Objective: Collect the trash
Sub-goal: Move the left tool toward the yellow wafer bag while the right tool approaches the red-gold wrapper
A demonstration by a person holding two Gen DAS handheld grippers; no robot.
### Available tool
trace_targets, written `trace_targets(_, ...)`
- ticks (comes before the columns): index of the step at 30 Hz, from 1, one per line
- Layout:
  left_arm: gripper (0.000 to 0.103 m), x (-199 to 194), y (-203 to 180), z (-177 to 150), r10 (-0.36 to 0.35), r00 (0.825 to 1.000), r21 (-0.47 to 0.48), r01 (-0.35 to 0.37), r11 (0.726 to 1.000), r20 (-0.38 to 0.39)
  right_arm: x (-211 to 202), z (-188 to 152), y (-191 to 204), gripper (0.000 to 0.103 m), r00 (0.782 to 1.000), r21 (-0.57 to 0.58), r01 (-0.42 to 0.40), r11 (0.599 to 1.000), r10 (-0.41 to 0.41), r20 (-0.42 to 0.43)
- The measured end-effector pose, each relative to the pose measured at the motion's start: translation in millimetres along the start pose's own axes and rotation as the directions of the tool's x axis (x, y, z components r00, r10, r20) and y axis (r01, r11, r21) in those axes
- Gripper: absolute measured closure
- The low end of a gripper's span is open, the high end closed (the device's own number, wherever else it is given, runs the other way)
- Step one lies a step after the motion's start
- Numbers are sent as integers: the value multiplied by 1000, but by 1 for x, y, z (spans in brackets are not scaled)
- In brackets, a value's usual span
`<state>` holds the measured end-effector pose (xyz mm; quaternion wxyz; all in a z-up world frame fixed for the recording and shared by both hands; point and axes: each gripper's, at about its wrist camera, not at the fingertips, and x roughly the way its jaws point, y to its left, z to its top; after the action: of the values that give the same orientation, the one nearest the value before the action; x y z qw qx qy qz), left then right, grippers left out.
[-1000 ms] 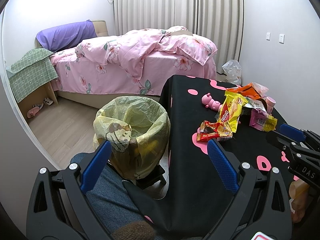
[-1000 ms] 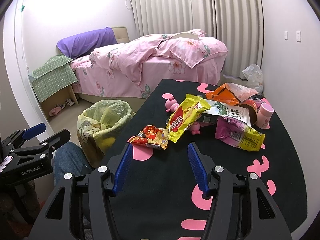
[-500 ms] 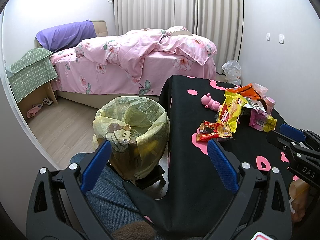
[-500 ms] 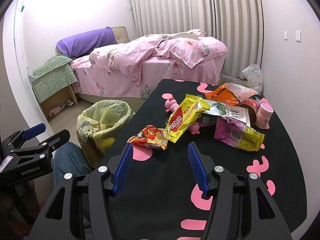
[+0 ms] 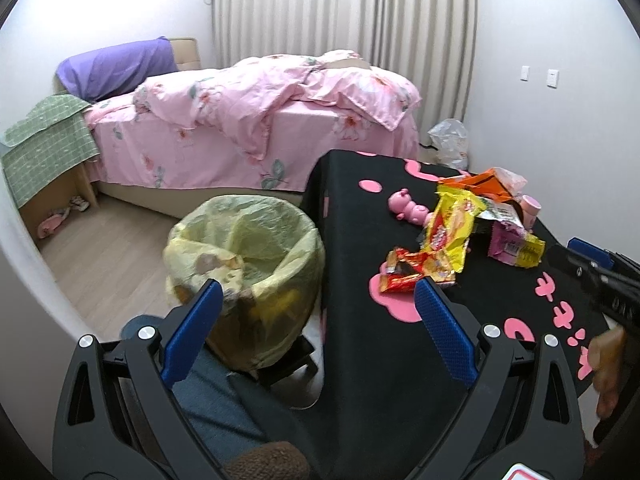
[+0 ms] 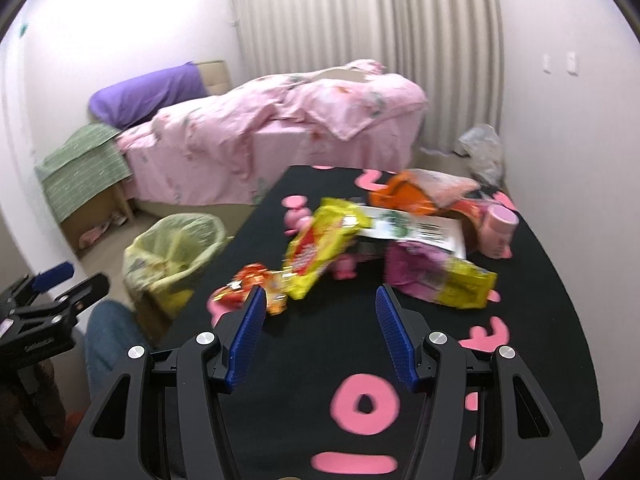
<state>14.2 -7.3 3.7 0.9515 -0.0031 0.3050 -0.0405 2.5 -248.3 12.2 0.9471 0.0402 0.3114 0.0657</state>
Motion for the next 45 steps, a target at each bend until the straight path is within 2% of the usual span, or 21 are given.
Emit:
trace_targets(10, 11, 58, -40, 15, -136, 990, 75, 138, 988, -35, 18, 9, -74, 49, 988, 44, 153, 987, -152, -12)
trace_targets(16, 11, 98, -73, 29, -260, 963, 76, 265, 961, -64, 39, 12, -121, 49, 977, 33, 213, 977, -212, -31)
trace_targets(19, 11, 110, -84, 32, -302, 950, 68, 307, 949, -75, 50, 20, -145, 49, 975, 47, 218, 975, -216, -48)
trace_targets(22, 9, 118, -86, 32, -324, 942, 70, 330, 941, -85, 57, 23, -161, 49, 984, 101, 176, 979, -170, -61)
trace_targets(25, 9, 128, -78, 30, -334, 933, 56, 344, 937, -136, 67, 18, -160, 49, 986, 119, 155, 981, -146, -76)
trace_targets(28, 9, 140, -65, 25, -379, 899, 23, 394, 919, -221, 77, 7, -152, 49, 992, 146, 103, 984, -90, -93)
trace_targets(30, 9, 144, -61, 23, -379, 896, 26, 395, 918, -233, 83, -1, -143, 49, 992, 133, 84, 988, -70, -107)
trace_targets(34, 12, 152, -57, 23, -375, 894, 0, 387, 922, -243, 90, -8, -125, 49, 988, 54, 104, 993, -97, -119)
trace_targets(36, 18, 158, -55, 22, -384, 882, -42, 388, 921, -275, 88, -8, -121, 49, 988, 26, 107, 994, -104, -111)
trace_targets(39, 21, 160, -52, 13, -398, 865, -96, 388, 917, -305, 84, -5, -123, 49, 989, 6, 112, 994, -111, -93)
trace_targets(42, 23, 152, -57, 7, -418, 858, -91, 411, 907, -299, 89, 0, -134, 49, 991, 32, 100, 995, -96, -96)
trace_targets(45, 24, 147, -67, 5, -465, 830, -83, 463, 882, -309, 103, 8, -146, 49, 989, 38, 93, 995, -88, -115)
